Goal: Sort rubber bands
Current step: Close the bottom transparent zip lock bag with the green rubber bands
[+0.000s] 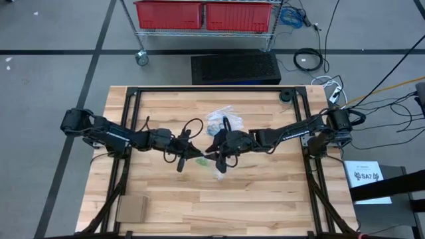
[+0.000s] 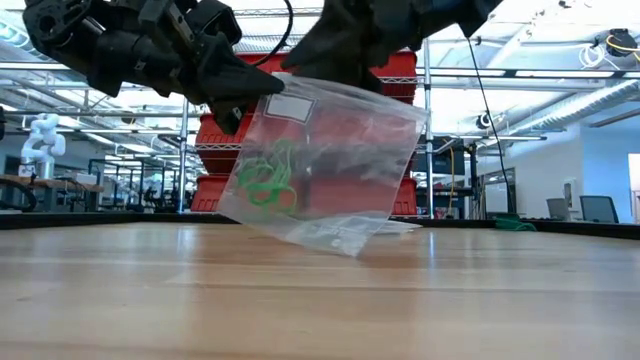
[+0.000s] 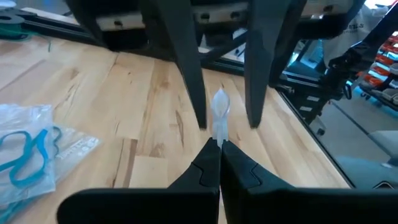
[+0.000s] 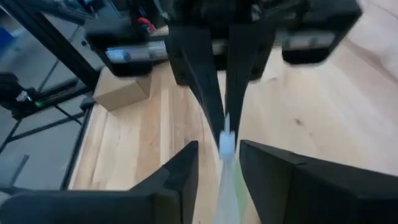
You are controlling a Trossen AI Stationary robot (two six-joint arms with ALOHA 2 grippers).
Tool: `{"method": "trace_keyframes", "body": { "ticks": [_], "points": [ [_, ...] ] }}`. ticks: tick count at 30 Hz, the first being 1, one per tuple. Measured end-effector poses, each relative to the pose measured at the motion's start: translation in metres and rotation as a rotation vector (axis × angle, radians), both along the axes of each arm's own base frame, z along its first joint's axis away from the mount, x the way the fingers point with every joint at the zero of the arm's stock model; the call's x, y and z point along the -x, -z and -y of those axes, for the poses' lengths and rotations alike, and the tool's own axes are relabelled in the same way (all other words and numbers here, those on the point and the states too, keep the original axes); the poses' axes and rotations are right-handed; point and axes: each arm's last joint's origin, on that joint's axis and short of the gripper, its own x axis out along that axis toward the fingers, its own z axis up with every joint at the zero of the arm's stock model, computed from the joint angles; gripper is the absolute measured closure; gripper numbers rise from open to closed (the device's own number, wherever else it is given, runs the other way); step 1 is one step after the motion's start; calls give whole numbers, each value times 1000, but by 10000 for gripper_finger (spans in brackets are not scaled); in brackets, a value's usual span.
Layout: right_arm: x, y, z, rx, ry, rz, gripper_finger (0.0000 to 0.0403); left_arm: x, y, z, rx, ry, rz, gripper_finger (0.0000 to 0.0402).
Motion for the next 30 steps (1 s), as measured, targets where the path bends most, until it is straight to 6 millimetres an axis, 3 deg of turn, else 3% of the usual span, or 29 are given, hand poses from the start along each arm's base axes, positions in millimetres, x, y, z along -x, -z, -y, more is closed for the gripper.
{"method": "trace_keyframes", "body": {
  "ticks": [7,13,30],
  "points": [
    [-2,6,6,2,31,-16,325,0,-1,0,-1,-4,5,401],
    [-3,5,7,49,44,-4,391,0,0,-1,-4,-23,4,401],
    [4,7,-4,62,26,-83,399,-1,-2,-3,-9,-64,23,402]
  ]
}}
